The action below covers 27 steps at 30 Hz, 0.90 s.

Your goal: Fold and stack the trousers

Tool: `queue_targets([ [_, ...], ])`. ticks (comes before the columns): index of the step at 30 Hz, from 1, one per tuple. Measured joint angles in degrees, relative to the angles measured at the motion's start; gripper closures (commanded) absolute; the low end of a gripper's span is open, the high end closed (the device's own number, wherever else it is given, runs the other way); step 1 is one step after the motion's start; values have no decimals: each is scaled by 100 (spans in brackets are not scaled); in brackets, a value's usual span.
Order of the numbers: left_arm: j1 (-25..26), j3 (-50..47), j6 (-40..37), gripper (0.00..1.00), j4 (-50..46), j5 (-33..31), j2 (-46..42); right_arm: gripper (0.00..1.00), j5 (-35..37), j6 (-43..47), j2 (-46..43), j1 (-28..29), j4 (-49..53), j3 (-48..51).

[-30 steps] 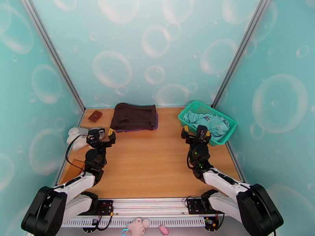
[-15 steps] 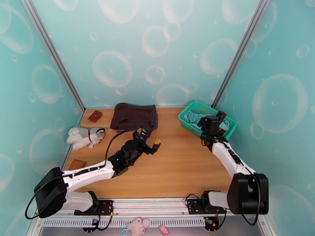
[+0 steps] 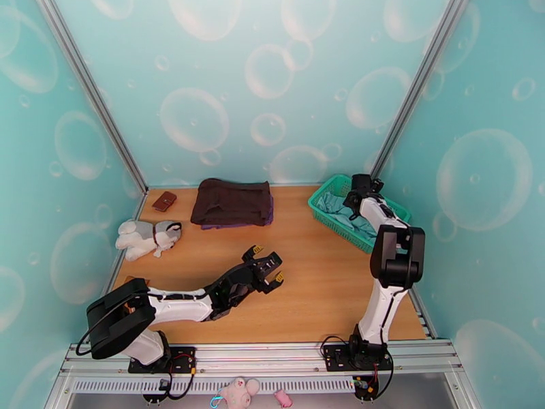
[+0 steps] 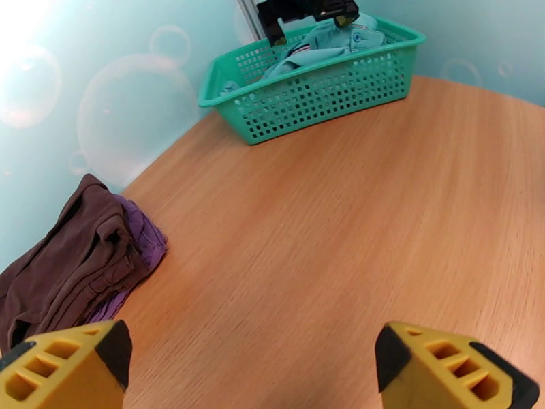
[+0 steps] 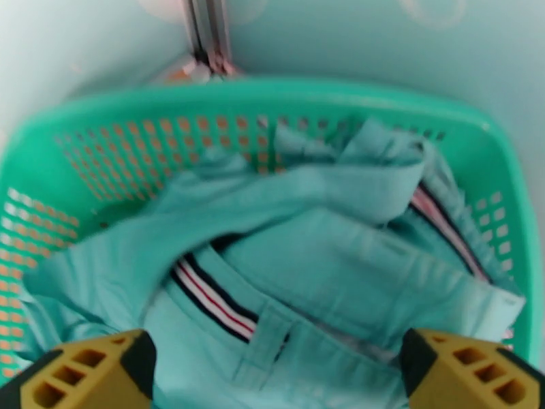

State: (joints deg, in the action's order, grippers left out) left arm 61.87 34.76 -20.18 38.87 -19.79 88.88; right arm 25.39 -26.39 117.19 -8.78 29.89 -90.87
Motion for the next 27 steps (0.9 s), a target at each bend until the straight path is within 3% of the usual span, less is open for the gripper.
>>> queue_targets([
  [3, 74, 0, -42, 1, 221, -125, 0, 7, 2, 0, 393, -2, 170, -85],
  [5, 125, -24, -42, 1, 323, -195, -15, 17, -7, 2, 579, -2, 210, -249],
  [7, 162, -114, -44, 0, 433, -284, -61, 34, -61, -4, 619, -17, 210, -302],
  [9, 188, -238, -46, 0, 564, -411, -136, 58, -197, 15, 616, -35, 151, -282],
  [15, 188, -356, -46, 1, 879, -723, -236, 100, -640, 74, 387, -146, -260, 114],
  [21, 188, -437, -44, 0, 1058, -1014, -372, 100, -916, 151, -391, -127, -372, 551],
  [27, 186, -782, -44, 1, 1408, -1158, -863, 100, -748, 372, -1832, 310, -404, 570],
])
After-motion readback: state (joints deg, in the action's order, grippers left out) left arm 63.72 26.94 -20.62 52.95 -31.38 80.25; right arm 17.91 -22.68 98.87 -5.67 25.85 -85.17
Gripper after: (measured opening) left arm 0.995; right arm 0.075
